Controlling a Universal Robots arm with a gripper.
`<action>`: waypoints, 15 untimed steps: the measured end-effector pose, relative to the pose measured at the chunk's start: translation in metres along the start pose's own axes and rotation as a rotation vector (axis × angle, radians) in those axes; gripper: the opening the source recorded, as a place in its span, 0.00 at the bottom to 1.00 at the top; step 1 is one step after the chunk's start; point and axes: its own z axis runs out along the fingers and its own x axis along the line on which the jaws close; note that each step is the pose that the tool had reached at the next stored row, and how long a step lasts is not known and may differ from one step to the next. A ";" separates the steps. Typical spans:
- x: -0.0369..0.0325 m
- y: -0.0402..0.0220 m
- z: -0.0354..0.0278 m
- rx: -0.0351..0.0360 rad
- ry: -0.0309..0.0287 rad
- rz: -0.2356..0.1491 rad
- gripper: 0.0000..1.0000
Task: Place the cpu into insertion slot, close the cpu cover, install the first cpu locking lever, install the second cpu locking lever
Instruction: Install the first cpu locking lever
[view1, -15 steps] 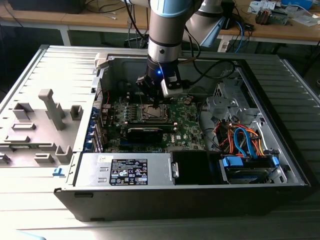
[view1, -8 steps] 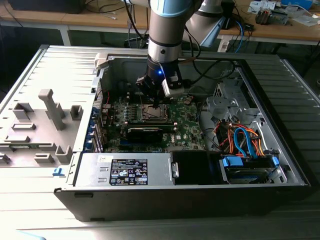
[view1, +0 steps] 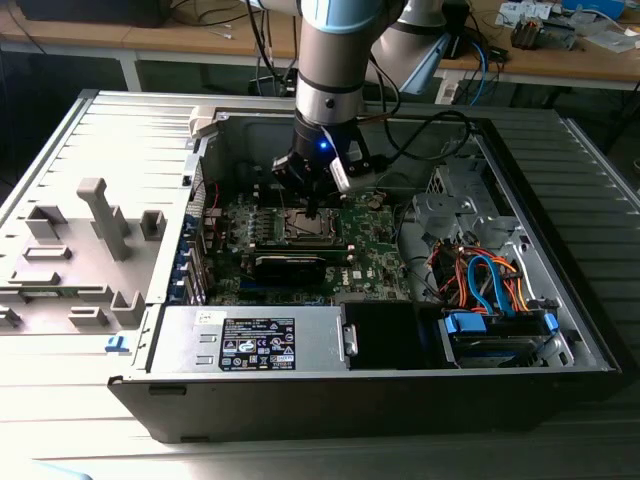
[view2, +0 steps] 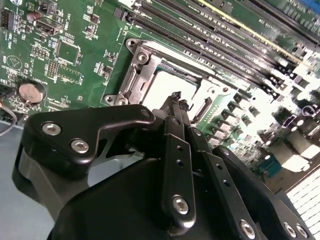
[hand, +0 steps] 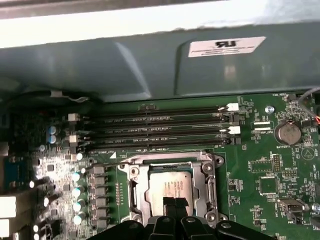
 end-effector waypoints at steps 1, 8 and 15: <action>0.0000 0.0000 0.0000 0.0042 0.0000 -0.012 0.11; 0.0000 0.0000 0.0001 0.0097 0.0010 -0.104 0.11; 0.0000 0.0000 0.0001 0.0101 0.0011 -0.113 0.11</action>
